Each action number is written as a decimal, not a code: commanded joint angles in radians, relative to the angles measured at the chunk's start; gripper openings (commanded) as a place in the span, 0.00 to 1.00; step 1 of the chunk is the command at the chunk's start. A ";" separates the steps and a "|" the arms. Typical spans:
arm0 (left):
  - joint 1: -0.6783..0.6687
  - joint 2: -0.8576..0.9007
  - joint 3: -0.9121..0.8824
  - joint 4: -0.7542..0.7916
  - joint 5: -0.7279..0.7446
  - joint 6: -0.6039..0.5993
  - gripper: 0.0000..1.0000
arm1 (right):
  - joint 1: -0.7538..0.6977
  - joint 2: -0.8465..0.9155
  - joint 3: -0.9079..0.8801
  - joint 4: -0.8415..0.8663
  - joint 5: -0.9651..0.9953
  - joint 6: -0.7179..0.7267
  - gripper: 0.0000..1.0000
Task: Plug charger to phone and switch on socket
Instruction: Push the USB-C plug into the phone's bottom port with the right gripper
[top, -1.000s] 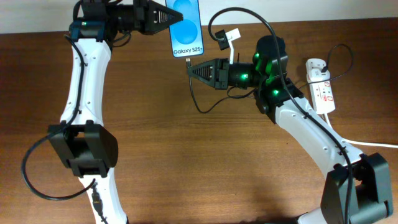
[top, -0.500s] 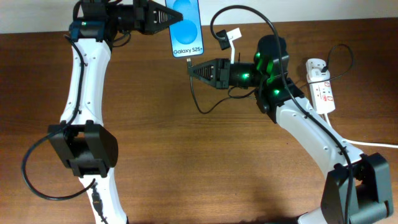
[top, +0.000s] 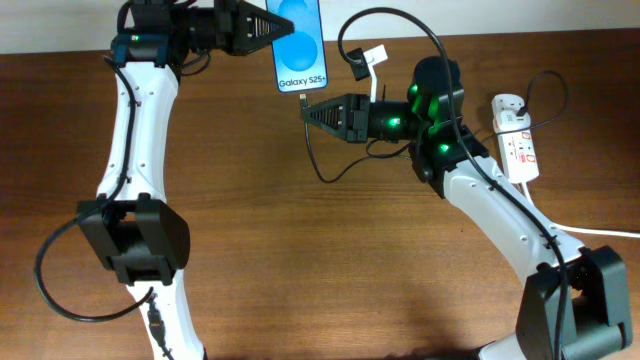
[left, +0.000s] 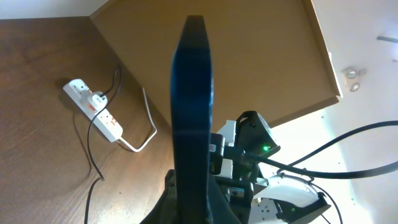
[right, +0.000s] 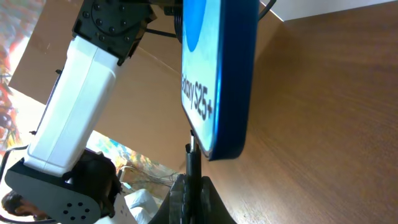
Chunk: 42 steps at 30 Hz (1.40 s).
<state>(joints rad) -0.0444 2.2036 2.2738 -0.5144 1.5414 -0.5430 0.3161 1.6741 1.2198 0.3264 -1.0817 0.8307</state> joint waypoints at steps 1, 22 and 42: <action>0.002 0.003 0.014 0.005 0.033 0.009 0.00 | 0.003 -0.016 0.016 0.005 0.006 -0.010 0.04; -0.008 0.003 0.014 0.005 0.033 -0.014 0.00 | -0.013 -0.016 0.016 0.018 0.017 -0.006 0.04; -0.016 0.003 0.014 0.006 0.033 -0.013 0.00 | -0.001 -0.016 0.016 0.011 0.016 -0.005 0.04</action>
<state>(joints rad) -0.0544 2.2036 2.2738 -0.5140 1.5414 -0.5472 0.3084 1.6741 1.2198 0.3344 -1.0737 0.8310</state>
